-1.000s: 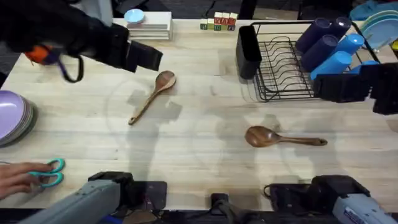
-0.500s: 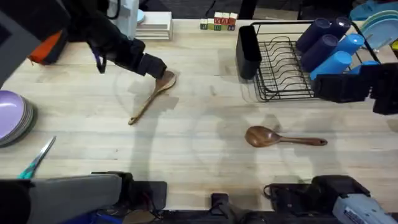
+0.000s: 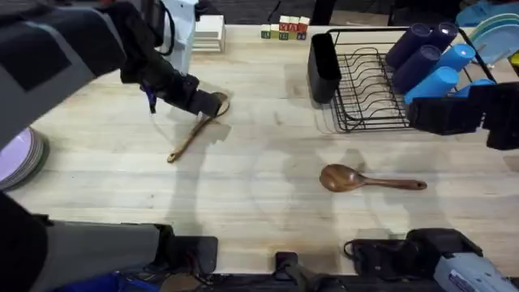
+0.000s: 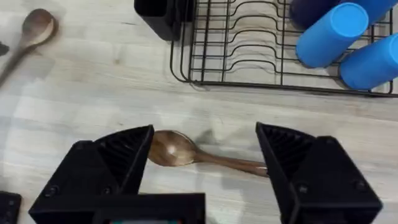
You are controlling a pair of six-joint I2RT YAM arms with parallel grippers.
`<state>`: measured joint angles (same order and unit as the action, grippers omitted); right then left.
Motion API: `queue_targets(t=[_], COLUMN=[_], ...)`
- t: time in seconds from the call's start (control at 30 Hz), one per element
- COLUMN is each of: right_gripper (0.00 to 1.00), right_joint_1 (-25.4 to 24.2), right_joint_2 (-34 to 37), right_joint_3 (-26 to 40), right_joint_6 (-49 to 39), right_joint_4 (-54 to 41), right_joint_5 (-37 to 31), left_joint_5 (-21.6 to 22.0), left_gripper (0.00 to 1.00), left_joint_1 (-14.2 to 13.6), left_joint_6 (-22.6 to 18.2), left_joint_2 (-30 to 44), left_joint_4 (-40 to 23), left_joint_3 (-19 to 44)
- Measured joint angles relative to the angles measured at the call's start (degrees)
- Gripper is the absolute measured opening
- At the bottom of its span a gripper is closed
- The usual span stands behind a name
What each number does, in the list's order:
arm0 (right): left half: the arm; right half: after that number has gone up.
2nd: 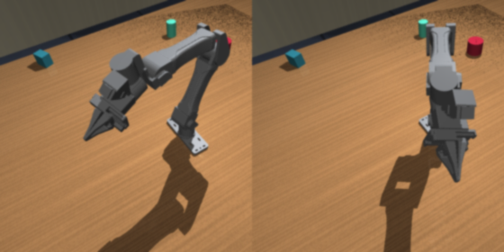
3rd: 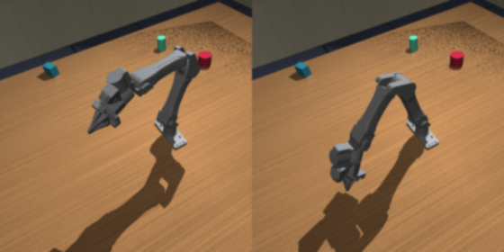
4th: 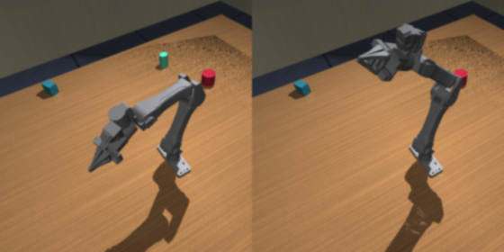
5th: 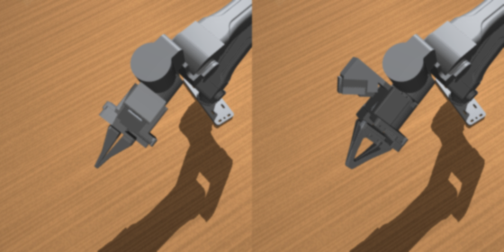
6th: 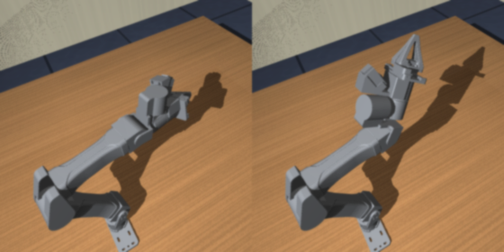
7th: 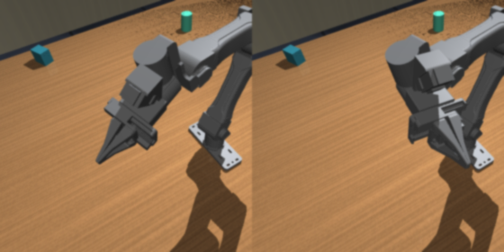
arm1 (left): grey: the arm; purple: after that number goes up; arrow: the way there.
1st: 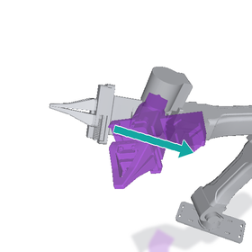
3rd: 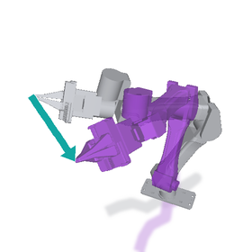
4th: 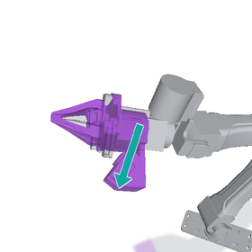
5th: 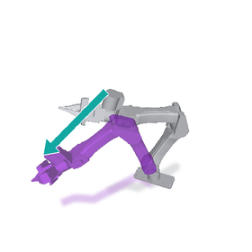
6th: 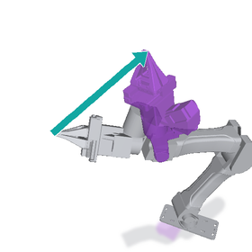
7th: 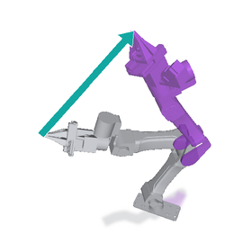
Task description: Pick up the spoon on the table one by one and put them onto the rack
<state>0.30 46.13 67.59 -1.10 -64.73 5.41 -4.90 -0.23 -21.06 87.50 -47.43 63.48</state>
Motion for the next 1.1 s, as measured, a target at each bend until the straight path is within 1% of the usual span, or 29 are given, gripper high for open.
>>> queue_targets(t=[0.1, 0.2, 0.5, 0.77, 1.1], right_gripper=[0.996, 0.996, 0.996, 0.996, 0.995], right_joint_1=[0.0, 0.0, 0.0, 0.0, 0.0], right_joint_2=[0.0, 0.0, 0.0, 0.0, 0.0], right_joint_3=[0.0, 0.0, 0.0, 0.0, 0.0], right_joint_6=[-0.1, -0.2, -0.2, -0.3, -2.3], right_joint_4=[0.0, 0.0, 0.0, 0.0, 0.0], right_joint_5=[0.0, 0.0, 0.0, 0.0, 0.0], left_joint_5=[0.0, 0.0, 0.1, 0.1, 0.0], left_gripper=[0.995, 0.996, 0.995, 0.995, 0.995], left_joint_1=[0.0, 0.0, 0.0, 0.0, 0.0], left_joint_6=[-0.5, -1.2, -1.7, -1.7, -1.7], left_joint_2=[0.2, 1.6, 10.7, 11.6, 11.6], left_joint_4=[2.4, 3.0, 3.2, 3.2, 3.1], left_joint_3=[-1.6, -2.0, -2.0, -1.1, -1.1])
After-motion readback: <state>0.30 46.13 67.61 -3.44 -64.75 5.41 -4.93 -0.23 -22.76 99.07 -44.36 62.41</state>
